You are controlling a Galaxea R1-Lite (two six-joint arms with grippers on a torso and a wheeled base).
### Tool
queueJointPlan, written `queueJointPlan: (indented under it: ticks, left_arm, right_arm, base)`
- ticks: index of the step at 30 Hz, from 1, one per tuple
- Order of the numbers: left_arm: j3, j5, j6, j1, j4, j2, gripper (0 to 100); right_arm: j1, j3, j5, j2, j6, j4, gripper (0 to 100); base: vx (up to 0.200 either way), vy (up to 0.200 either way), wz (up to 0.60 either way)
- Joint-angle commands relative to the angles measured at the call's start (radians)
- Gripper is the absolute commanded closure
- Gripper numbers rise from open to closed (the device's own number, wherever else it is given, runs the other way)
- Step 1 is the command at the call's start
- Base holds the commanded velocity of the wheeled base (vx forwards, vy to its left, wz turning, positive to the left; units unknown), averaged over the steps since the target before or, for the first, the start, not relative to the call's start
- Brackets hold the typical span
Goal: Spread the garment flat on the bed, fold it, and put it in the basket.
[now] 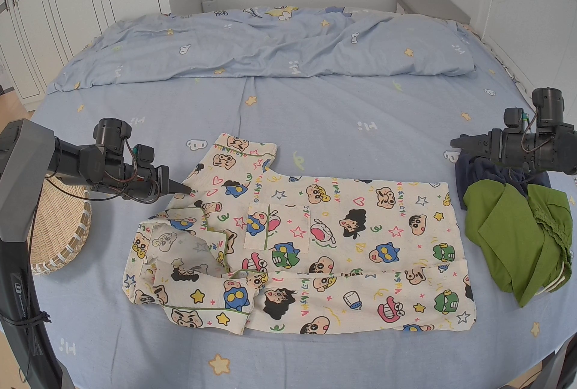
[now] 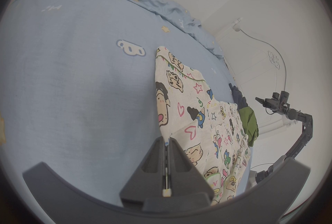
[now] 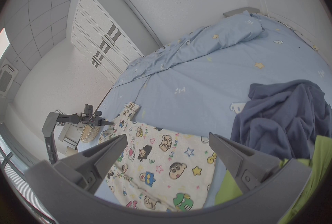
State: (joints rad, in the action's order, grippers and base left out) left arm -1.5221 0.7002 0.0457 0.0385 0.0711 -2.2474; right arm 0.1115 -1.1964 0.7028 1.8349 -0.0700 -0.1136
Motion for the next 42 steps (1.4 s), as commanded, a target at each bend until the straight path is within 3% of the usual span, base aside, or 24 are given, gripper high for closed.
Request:
queueJointPlan:
  ticks: [1, 13, 28, 36, 37, 42]
  left_arm:
    - [0.005, 0.001, 0.003, 0.0, -0.001, 0.012, 100]
    - [0.008, -0.001, 0.005, 0.001, -0.001, 0.02, 100]
    - [0.007, -0.002, 0.005, 0.0, 0.001, 0.02, 100]
    - [-0.001, -0.002, 0.057, -0.006, -0.001, 0.022, 100]
    - [-0.001, -0.002, 0.057, -0.006, 0.001, 0.022, 0]
    - [-0.001, -0.002, 0.063, -0.006, 0.003, 0.029, 0]
  right_arm:
    - [-0.004, -0.097, -0.005, 0.159, 0.003, -0.009, 0]
    - [-0.009, -0.109, -0.008, 0.288, 0.013, -0.047, 0]
    - [0.0, -0.109, -0.011, 0.288, 0.012, -0.054, 0]
    - [0.004, -0.108, -0.011, 0.277, 0.01, -0.054, 0]
    - [0.004, -0.108, -0.009, 0.277, 0.01, -0.054, 0]
    - [0.004, -0.106, -0.009, 0.276, 0.01, -0.054, 0]
  base:
    - [0.0, 0.0, 0.0]
    - [0.0, 0.0, 0.0]
    - [0.0, 0.0, 0.0]
    - [0.0, 0.0, 0.0]
    - [0.0, 0.0, 0.0]
    - [0.0, 0.0, 0.0]
